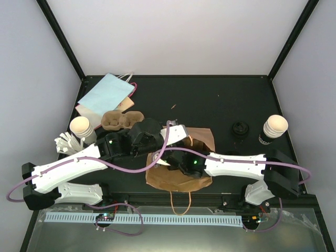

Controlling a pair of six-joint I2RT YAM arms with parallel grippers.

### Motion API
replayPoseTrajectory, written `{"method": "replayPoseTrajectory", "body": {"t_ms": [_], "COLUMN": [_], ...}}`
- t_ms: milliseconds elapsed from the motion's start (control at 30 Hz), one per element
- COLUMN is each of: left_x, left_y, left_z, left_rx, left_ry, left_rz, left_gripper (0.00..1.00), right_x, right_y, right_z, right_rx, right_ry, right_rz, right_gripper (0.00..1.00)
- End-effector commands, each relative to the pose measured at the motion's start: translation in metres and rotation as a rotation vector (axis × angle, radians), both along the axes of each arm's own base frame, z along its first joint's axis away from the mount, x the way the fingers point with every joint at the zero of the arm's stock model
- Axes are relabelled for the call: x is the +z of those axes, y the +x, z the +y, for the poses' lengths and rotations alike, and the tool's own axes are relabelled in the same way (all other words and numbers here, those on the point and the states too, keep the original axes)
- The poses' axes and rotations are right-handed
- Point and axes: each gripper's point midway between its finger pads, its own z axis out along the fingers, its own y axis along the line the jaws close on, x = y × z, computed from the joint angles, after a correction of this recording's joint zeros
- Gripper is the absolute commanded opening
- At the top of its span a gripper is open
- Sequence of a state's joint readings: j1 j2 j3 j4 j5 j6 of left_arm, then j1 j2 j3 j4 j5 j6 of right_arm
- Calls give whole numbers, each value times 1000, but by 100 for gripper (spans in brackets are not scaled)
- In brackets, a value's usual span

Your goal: Pack the takeout coffee

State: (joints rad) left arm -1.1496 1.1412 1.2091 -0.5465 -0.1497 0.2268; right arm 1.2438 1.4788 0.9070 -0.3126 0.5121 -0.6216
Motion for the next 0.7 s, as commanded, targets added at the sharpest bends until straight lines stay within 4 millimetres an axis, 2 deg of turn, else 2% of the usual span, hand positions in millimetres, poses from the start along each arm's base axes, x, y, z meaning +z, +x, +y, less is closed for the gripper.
{"method": "replayPoseTrajectory", "body": {"t_ms": [0,200,533,600,667], "left_x": [10,10,20,26,33], "left_y": [-13,-13,-8,-5,-2], "left_z": [-13,-13,-18,-20,-22], "left_rx": [-48,-48,-14,1,12], "left_ry": [-33,-33,-23,-13,-13], "left_rz": [27,30,71,76,72], "left_gripper": [2,2,2,7,16], "right_x": [-12,-14,0,1,2], "right_y": [2,4,-17,-18,-17], "right_z": [-1,-2,-3,-4,-6], "right_rx": [-9,-18,12,12,8], "right_ry": [-46,-71,-44,-31,-25], "right_rz": [78,116,252,282,304], "right_gripper": [43,43,43,43,43]}}
